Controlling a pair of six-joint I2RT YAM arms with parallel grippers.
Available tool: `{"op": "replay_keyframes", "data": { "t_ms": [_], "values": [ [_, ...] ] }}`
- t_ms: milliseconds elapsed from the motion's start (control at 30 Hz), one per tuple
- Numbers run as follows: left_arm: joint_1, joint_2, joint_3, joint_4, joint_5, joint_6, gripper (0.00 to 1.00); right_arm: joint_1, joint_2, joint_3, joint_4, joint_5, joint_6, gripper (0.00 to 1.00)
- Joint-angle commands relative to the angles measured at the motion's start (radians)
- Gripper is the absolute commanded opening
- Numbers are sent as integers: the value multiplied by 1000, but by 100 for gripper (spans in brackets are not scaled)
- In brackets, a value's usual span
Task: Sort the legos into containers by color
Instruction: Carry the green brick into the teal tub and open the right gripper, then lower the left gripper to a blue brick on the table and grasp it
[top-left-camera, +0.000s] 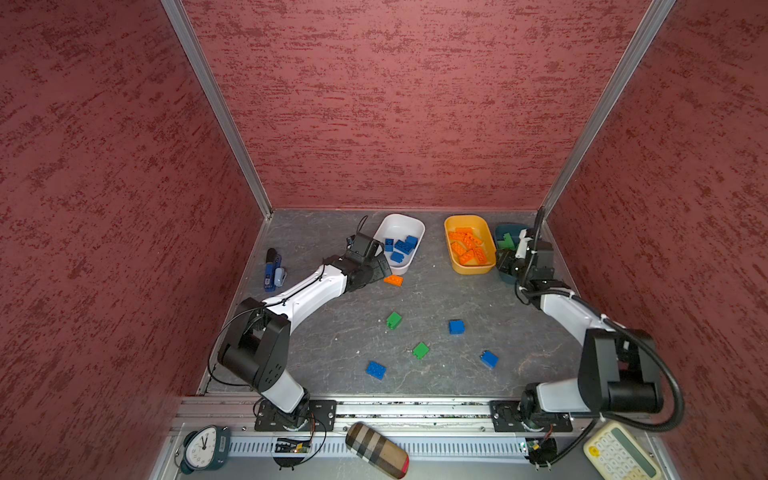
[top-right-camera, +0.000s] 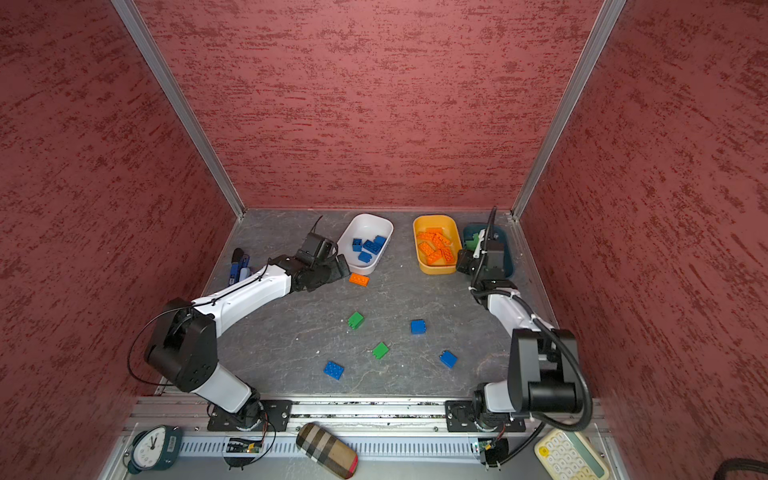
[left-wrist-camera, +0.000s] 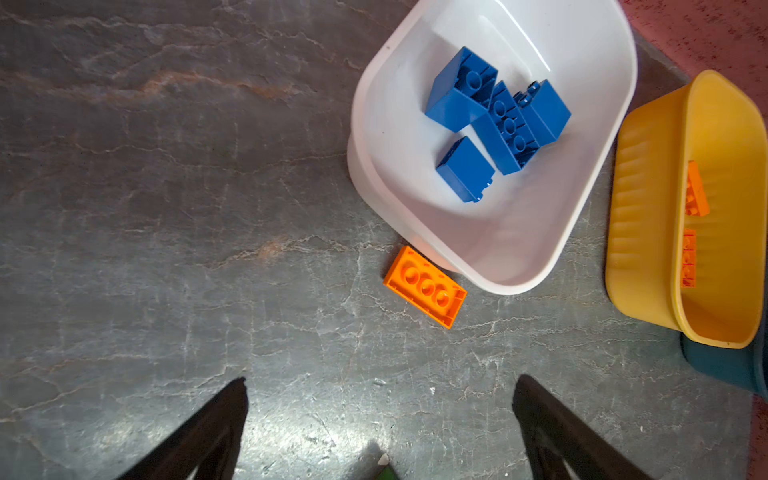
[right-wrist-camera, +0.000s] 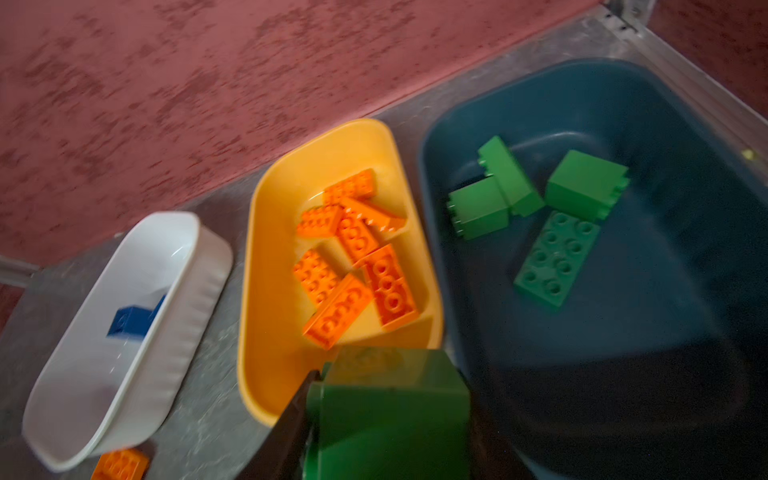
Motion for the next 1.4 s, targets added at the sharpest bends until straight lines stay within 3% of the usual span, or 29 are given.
{"op": "replay_keyframes", "data": {
  "t_ms": [0, 167, 233, 367, 400, 433, 467, 600, 767, 900, 1067, 1233, 1367],
  "values": [
    [-8, -29, -18, 39, 21, 29, 99, -64, 116, 123, -35, -130, 28, 19],
    [-14, -34, -19, 30, 38, 54, 100, -79, 301, 343, -190, 62, -51, 23],
    [-28, -36, -17, 26, 42, 83, 99, -79, 341, 406, -251, 144, -66, 29],
    [-99, -16, 21, 9, 64, 227, 99, -78, 310, 420, -295, 175, -53, 57],
    [-126, -1, 40, -2, 71, 277, 99, -79, 281, 398, -284, 157, -51, 71],
    [-148, 12, 55, -8, 94, 332, 100, -79, 252, 382, -280, 145, -48, 95],
    [-175, 30, 75, -16, 139, 408, 99, -78, 217, 362, -280, 139, -44, 99],
    [-312, 126, 157, -60, 211, 683, 99, -79, 58, 250, -245, 131, -46, 99],
    [-406, 302, 287, -96, 337, 907, 97, -78, -113, 114, -200, 102, -10, 99],
    [-437, 401, 346, -58, 382, 986, 90, -78, -188, 35, -183, 55, 25, 99],
    [-459, 479, 418, -77, 428, 1043, 84, -78, -223, 10, -214, 84, -10, 99],
    [-493, 551, 447, -50, 261, 1109, 84, -78, -221, 16, -234, 78, -23, 99],
    [-501, 610, 497, -78, 256, 1129, 80, -79, -218, 10, -219, 61, -16, 99]
  ]
}}
